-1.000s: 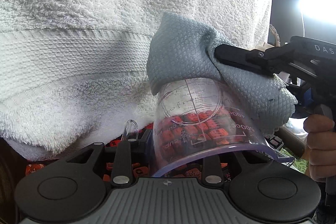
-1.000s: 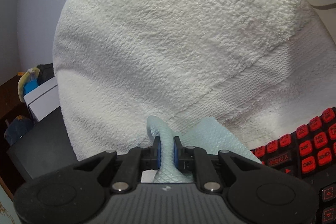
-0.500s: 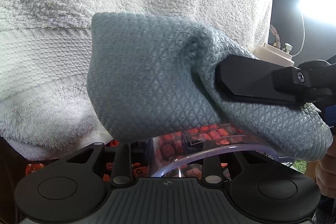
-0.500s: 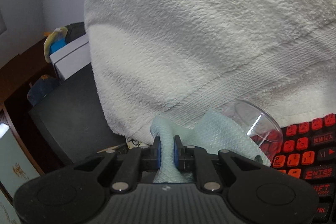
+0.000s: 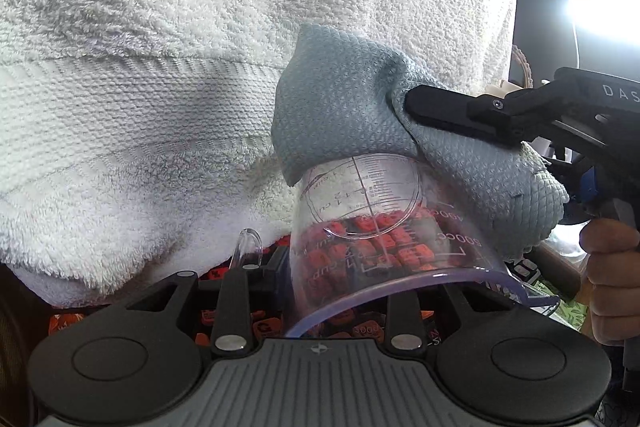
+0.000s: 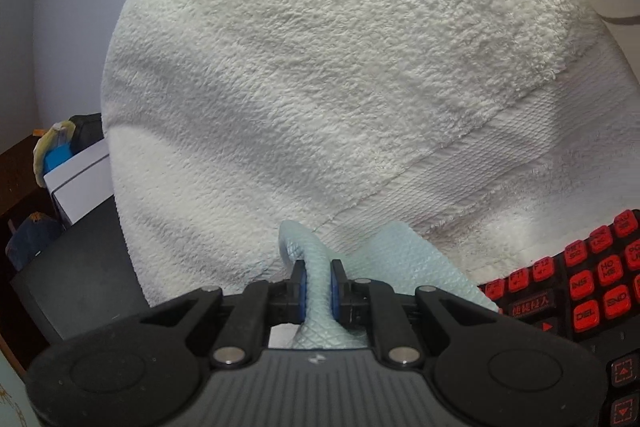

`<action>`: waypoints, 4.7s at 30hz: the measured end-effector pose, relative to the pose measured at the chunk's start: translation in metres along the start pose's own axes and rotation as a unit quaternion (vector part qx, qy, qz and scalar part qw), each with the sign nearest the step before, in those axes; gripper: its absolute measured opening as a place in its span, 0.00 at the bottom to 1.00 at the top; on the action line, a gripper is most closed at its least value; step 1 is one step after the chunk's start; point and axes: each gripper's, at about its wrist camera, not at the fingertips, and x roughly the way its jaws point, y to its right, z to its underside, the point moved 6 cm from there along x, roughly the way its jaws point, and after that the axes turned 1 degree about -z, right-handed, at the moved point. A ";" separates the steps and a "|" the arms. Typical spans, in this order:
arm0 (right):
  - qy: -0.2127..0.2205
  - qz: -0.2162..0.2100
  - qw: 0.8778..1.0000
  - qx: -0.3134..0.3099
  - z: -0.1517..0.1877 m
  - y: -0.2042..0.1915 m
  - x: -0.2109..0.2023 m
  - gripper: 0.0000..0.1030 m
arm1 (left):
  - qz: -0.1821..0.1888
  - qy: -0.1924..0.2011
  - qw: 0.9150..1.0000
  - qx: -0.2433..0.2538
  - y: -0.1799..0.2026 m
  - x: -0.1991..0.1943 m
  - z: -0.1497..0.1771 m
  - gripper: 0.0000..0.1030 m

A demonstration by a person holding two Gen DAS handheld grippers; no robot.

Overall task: Clean container
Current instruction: 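Wipe the cup's outer wall and rim with the cloth in the right gripper, then rub the green cloth over the cup's rim while the left gripper holds the cup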

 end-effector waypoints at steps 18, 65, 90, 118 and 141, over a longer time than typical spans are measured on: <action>-0.084 -0.062 0.992 -0.077 0.030 -0.039 0.014 0.10 | 0.004 -0.001 1.000 -0.001 0.009 0.015 -0.002 0.28; -0.008 -0.003 1.000 -0.017 0.004 -0.007 0.002 0.10 | 0.003 -0.001 1.000 -0.001 -0.065 -0.063 0.040 0.29; -0.025 -0.004 0.998 -0.058 0.008 -0.018 0.004 0.10 | 0.000 -0.001 1.000 0.004 -0.054 -0.047 0.030 0.29; -0.039 -0.017 0.997 -0.064 0.013 -0.022 0.006 0.09 | -0.001 -0.002 1.000 0.006 -0.016 -0.008 0.006 0.29; -0.083 -0.056 0.993 -0.060 0.025 -0.035 0.013 0.10 | 0.001 -0.002 1.000 0.003 -0.021 -0.020 0.017 0.29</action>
